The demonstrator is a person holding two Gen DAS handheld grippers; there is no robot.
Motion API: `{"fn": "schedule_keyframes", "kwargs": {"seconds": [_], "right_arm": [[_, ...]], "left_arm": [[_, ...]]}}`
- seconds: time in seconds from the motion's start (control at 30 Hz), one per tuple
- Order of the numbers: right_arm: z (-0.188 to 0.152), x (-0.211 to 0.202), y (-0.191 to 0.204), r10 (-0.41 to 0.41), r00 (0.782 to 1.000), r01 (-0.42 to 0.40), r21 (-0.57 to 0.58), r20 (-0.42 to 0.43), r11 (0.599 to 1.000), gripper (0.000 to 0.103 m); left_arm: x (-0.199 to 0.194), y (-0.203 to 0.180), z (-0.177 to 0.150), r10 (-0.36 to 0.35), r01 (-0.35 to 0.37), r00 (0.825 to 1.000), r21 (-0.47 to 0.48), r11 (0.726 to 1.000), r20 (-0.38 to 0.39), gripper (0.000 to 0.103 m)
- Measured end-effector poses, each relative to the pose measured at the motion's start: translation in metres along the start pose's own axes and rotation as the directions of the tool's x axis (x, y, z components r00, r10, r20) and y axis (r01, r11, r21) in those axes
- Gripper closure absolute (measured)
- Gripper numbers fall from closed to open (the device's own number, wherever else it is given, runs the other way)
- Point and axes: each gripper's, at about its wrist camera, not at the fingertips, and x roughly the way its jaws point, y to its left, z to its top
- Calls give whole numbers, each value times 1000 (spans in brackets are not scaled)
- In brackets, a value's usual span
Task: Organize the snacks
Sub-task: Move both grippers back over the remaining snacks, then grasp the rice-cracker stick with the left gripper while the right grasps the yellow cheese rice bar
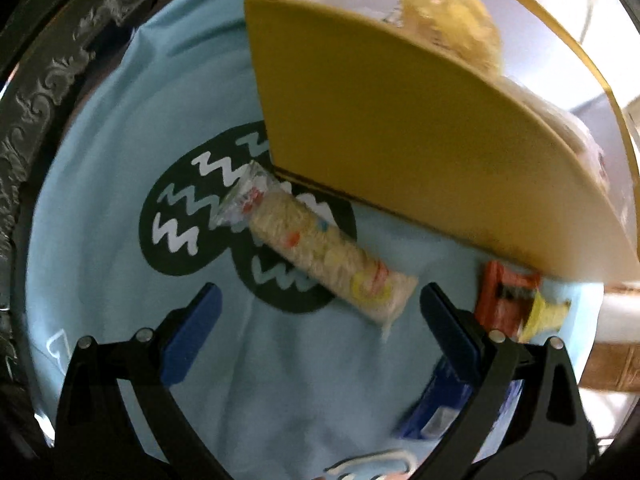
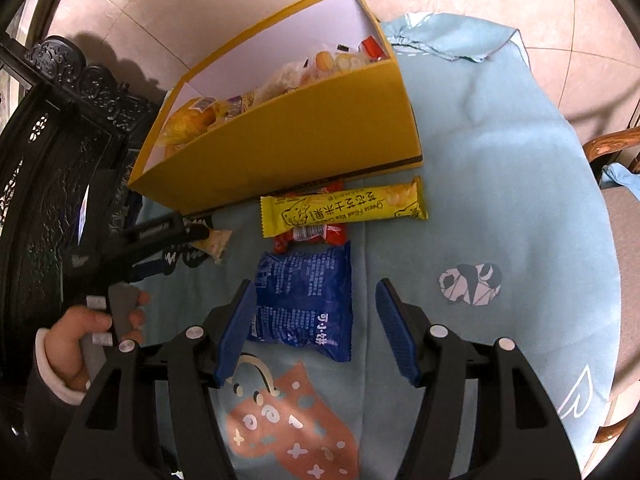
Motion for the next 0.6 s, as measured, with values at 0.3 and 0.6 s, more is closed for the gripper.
{"fn": "schedule_keyframes", "kwargs": {"seconds": [0.3, 0.6], "right_arm": [[10, 10, 1, -45, 999, 46, -45, 12, 998, 40], [42, 50, 25, -168, 985, 168, -411, 35, 896, 40]], "left_arm": [[14, 8, 3, -43, 43, 999, -7, 999, -13, 44], [7, 22, -28, -84, 94, 994, 139, 986, -76, 67]]}}
